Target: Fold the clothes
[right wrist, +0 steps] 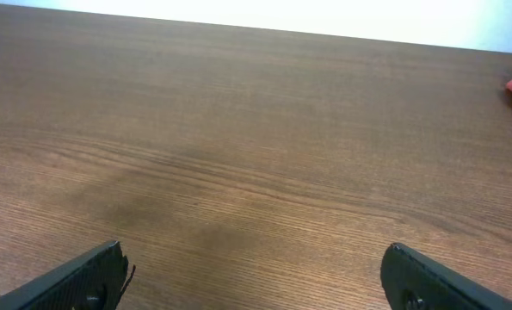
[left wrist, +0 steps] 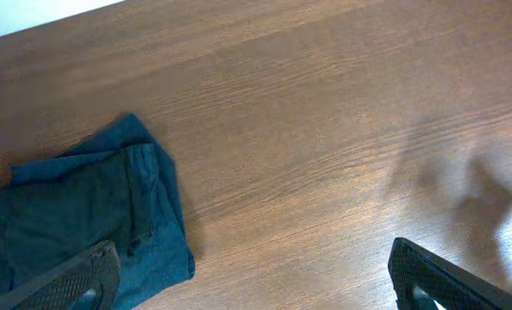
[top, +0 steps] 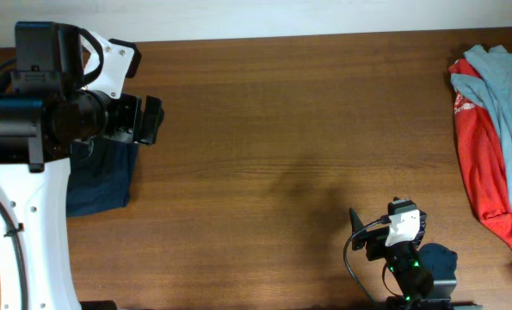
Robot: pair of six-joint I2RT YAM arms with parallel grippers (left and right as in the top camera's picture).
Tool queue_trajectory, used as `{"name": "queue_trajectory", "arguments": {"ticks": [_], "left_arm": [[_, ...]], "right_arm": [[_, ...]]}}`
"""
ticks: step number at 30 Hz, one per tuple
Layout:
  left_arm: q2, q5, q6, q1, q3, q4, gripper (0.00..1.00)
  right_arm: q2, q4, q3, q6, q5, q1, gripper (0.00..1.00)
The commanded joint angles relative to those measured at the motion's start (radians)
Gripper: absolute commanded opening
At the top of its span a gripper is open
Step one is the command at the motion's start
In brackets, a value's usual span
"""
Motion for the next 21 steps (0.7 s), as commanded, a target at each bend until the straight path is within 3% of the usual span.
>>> {"name": "queue_trajectory", "arguments": {"ticks": [1,21], "left_arm": [[0.001,0.0,0.009,-0.003,0.0,0.002,0.99],[-0.027,-0.006,0.009,-0.021,0.0,-0.004,0.99]], "right_arm": [[-0.004,0.006,-0.008,-0.007,-0.008,0.009,0.99],[-0.004,0.006,-0.008,-0.007,-0.008,0.009,0.99]]}}
